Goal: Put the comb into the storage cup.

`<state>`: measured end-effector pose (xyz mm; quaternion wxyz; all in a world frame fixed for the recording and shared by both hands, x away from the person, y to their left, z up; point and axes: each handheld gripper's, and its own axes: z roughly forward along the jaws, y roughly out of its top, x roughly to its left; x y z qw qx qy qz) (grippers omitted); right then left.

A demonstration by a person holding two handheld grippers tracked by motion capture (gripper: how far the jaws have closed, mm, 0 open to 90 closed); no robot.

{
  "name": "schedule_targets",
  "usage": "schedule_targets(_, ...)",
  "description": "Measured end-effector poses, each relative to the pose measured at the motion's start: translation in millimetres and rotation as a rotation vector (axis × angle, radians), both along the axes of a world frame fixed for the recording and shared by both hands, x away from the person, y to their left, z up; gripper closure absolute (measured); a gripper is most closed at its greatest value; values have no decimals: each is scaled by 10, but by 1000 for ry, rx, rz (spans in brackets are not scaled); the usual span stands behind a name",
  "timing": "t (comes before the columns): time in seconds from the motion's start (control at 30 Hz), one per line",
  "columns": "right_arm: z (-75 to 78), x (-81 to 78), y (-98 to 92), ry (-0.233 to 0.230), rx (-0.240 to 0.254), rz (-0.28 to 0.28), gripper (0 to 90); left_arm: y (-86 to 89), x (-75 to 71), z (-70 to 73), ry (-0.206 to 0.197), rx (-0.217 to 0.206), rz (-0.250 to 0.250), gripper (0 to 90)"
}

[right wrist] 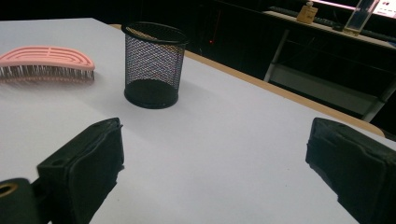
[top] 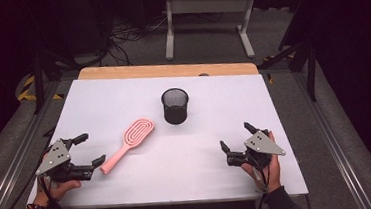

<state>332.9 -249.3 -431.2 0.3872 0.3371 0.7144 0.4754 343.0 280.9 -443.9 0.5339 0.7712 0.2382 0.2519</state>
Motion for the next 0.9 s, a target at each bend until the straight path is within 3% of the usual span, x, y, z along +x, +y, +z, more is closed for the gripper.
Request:
schedule_targets(0.13,-1,6,5,0,-3,-3,47,-1,1,-5,12,10,-9,110)
schedule_targets(0.3,-1,11,15,7,-8,-3,49,-49,55,-1,85,59,5,118)
schedule_targets(0.4,-12,24,17,21,-6,2,50,-98,124,17,171,99,9,137)
schedule_targets(0.5,-34,51,22,47,-10,9,49,-143,169,66,202,124,11,121)
schedule_targets(0.6,-46,67,20,63,-10,12,50,-202,208,127,257,164,39,114)
schedule_targets(0.63,-47,68,19,64,-10,12,49,-202,208,127,257,164,39,108)
schedule_targets(0.67,-47,67,19,65,-10,12,49,-241,226,151,296,190,67,114)
schedule_targets(0.73,-47,68,19,68,-12,12,50,-263,235,160,314,199,73,113)
schedule_targets(0.8,-54,75,24,76,-16,15,51,-309,275,179,355,240,97,125)
schedule_targets(0.9,-56,76,30,77,-18,16,51,-417,352,182,439,277,82,140)
